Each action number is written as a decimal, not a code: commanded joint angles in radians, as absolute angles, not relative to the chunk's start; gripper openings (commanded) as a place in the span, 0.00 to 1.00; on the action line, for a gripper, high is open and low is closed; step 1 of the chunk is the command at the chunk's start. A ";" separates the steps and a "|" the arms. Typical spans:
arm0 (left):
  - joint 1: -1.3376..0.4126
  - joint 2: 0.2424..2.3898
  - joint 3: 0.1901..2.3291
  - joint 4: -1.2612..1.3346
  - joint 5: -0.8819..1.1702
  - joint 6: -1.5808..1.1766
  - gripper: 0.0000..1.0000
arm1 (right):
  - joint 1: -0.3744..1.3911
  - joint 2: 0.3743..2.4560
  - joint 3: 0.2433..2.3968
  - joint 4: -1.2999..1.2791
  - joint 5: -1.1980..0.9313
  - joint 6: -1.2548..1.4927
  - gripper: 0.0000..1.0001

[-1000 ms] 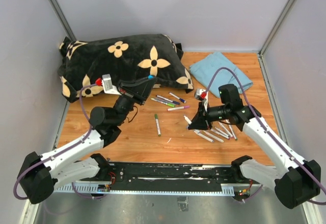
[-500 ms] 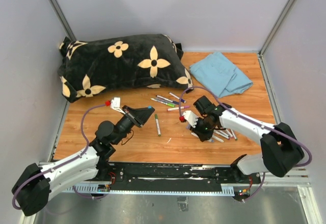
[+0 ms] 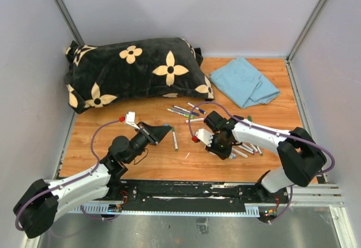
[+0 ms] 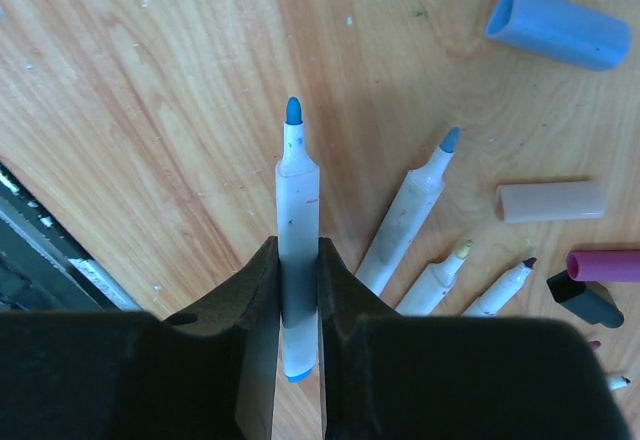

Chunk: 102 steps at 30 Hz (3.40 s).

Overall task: Open the pen caps
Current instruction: Open the pen cap from the pen, then place the pen at the center of the board, then place the pen cap at the center of the board.

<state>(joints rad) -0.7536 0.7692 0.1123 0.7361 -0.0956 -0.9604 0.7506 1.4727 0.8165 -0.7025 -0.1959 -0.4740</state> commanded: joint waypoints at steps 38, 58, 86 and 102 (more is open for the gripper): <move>-0.828 0.886 0.055 0.744 -0.111 -1.067 0.00 | 0.773 1.461 0.885 -0.760 -0.166 -0.461 0.39; -0.959 1.055 0.200 0.564 -0.238 -1.108 0.00 | 0.630 1.197 0.886 -0.764 -0.195 -0.493 0.50; -1.035 1.749 0.983 -0.143 -0.277 -1.057 0.00 | 0.525 1.109 0.864 -0.705 -0.123 -0.468 0.54; -1.046 1.790 1.034 -0.199 -0.285 -1.041 0.31 | 0.523 1.098 0.863 -0.703 -0.127 -0.468 0.54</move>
<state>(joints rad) -1.0367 1.7836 1.0138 -0.1761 -0.2687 -1.0527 0.5362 1.1198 0.8597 -0.7063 -0.1303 -0.4767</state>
